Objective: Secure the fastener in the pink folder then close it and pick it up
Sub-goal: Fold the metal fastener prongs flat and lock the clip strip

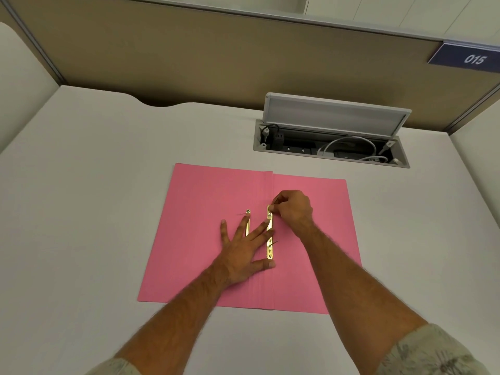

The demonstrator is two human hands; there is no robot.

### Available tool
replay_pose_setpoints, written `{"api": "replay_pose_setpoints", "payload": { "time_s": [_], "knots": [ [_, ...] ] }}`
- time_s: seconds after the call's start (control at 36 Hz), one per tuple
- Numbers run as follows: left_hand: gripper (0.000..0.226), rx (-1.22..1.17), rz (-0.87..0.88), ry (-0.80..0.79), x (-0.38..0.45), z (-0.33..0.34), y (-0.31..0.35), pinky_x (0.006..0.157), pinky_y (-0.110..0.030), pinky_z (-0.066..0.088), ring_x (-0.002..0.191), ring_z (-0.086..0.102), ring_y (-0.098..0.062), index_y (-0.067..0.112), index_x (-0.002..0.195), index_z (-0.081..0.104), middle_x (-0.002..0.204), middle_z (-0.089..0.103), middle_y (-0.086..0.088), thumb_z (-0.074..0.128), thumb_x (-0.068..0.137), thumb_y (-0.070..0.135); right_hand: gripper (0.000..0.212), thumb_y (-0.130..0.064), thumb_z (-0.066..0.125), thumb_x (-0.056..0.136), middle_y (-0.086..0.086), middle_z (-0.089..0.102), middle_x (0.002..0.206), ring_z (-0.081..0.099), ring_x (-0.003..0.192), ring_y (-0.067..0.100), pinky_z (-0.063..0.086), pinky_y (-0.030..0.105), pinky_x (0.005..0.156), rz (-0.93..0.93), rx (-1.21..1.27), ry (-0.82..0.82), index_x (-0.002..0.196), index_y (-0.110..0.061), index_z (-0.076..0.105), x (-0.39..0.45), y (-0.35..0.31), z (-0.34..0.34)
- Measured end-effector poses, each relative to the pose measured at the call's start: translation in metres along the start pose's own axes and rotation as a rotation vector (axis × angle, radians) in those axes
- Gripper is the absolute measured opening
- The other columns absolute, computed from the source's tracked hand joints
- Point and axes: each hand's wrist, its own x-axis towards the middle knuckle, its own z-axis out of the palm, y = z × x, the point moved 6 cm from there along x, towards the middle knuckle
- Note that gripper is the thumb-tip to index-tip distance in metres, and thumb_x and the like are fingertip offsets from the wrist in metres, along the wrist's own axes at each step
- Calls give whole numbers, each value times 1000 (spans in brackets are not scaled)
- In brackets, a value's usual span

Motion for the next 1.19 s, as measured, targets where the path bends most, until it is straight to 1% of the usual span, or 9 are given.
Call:
{"api": "replay_pose_setpoints", "payload": {
  "time_s": [0.19, 0.39, 0.58, 0.72, 0.86, 0.92, 0.97, 1.06, 1.19],
  "knots": [
    [87, -12, -8, 0, 0, 0, 0, 103, -67, -33, 151, -28, -19, 50, 156, 1, 154, -19, 37, 32, 83, 85, 6, -18, 83, 78, -2, 76, 80, 72, 90, 23, 49, 56, 100, -80, -16, -59, 80, -18, 77, 4, -3, 0],
    [86, -1, -8, 4, 0, -2, 0, 102, -67, -34, 152, -27, -20, 49, 156, 3, 157, -16, 34, 31, 83, 85, 7, -19, 83, 77, -4, 77, 78, 72, 91, 21, 48, 55, 102, -73, -13, -77, 79, -20, 77, 3, -6, 0],
    [87, 8, -12, -10, 0, -3, 1, 103, -68, -32, 152, -26, -21, 47, 157, 5, 157, -16, 32, 31, 83, 85, 9, -22, 84, 77, -5, 77, 82, 70, 93, 20, 46, 55, 103, -93, -94, -106, 81, -20, 77, 6, -14, 4],
    [87, -4, -18, -15, -1, -3, 1, 104, -68, -31, 152, -26, -20, 48, 157, 6, 156, -16, 33, 30, 82, 86, 8, -24, 85, 77, -5, 77, 83, 70, 96, 20, 45, 54, 104, -62, -81, -117, 81, -21, 79, 8, -16, 4],
    [87, -2, -23, -23, 0, -4, 1, 105, -70, -29, 153, -24, -20, 48, 157, 7, 155, -16, 33, 31, 82, 85, 5, -22, 83, 79, -4, 77, 83, 70, 97, 20, 46, 54, 103, -5, -46, -70, 78, -20, 78, 9, -18, 1],
    [87, 0, -24, -28, 0, -4, 1, 105, -70, -29, 153, -24, -21, 47, 157, 6, 156, -16, 32, 31, 83, 85, 8, -20, 80, 81, -3, 77, 81, 70, 96, 21, 48, 54, 102, 31, -14, -49, 74, -19, 76, 8, -17, 0],
    [87, -5, -23, -29, -1, -4, 1, 106, -70, -28, 153, -24, -21, 47, 157, 6, 156, -15, 32, 30, 82, 86, 7, -21, 80, 81, -1, 77, 84, 70, 98, 23, 48, 53, 102, 72, -2, -26, 77, -18, 75, 7, -15, -2],
    [89, -15, -22, -29, -1, -4, 2, 106, -70, -29, 152, -26, -20, 48, 157, 5, 157, -14, 32, 27, 80, 88, 15, -24, 84, 77, 2, 76, 91, 68, 99, 25, 47, 52, 102, 131, 30, 3, 83, -14, 73, 6, -11, -4],
    [89, -5, -22, -34, -1, -5, 1, 105, -70, -29, 152, -26, -21, 48, 157, 5, 158, -14, 30, 26, 80, 88, 24, -33, 83, 79, 0, 71, 87, 67, 97, 26, 45, 47, 101, 151, 38, 38, 78, -18, 65, 4, -8, -4]
  ]
}}
